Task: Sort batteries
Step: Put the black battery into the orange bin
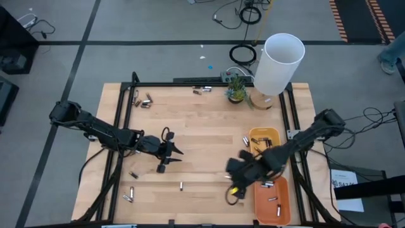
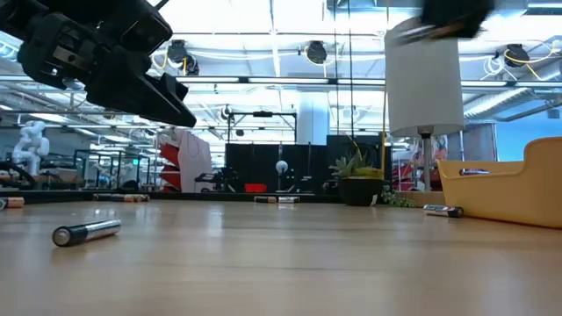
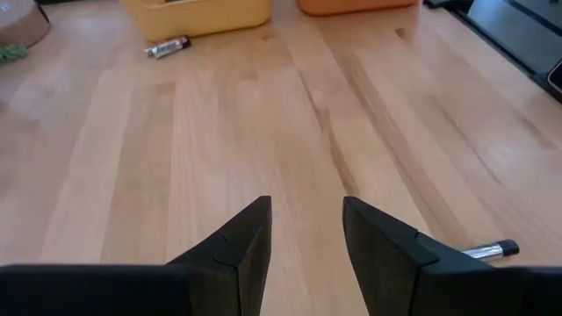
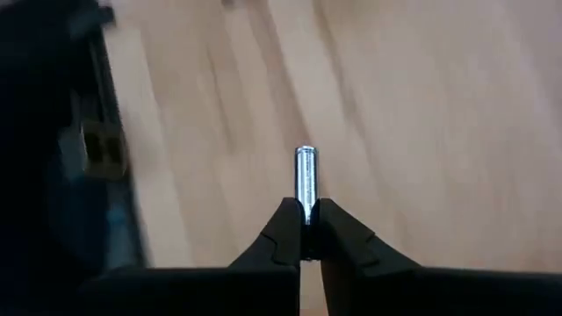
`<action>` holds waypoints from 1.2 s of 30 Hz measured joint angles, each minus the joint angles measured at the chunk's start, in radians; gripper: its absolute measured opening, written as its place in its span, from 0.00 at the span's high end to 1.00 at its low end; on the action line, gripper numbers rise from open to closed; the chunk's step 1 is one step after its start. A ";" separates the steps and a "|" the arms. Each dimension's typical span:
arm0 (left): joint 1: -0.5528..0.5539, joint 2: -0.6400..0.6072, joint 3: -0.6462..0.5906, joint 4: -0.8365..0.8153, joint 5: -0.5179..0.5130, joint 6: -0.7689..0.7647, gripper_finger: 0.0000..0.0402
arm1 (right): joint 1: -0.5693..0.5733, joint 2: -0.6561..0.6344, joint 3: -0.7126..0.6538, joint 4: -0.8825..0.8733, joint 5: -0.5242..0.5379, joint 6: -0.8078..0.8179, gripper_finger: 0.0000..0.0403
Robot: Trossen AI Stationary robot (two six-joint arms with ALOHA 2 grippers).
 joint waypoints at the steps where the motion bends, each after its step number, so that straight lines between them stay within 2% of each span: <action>1: 0.000 0.000 0.000 -0.012 0.000 0.000 0.62 | 0.015 -0.015 -0.001 -0.050 -0.034 0.071 0.99; 8: 0.000 0.000 0.000 -0.050 0.000 -0.026 0.62 | 0.186 -0.051 -0.003 -0.352 -0.181 0.495 0.99; 12: 0.000 0.000 0.000 -0.049 0.000 -0.026 0.62 | 0.285 -0.051 -0.004 -0.473 -0.188 0.677 0.99; 16: 0.000 0.000 0.000 -0.038 0.000 -0.026 0.62 | 0.343 -0.051 -0.004 -0.493 -0.186 0.789 0.99; 21: -0.001 0.000 0.000 -0.005 0.000 -0.027 0.62 | 0.380 -0.051 -0.061 -0.441 -0.185 0.859 0.99; 32: -0.002 0.000 0.000 0.010 0.000 -0.027 0.62 | 0.389 -0.051 -0.301 -0.073 -0.189 0.870 0.99; 36: -0.002 0.000 0.000 0.010 0.000 -0.027 0.62 | 0.387 -0.051 -0.382 0.010 -0.248 0.900 0.99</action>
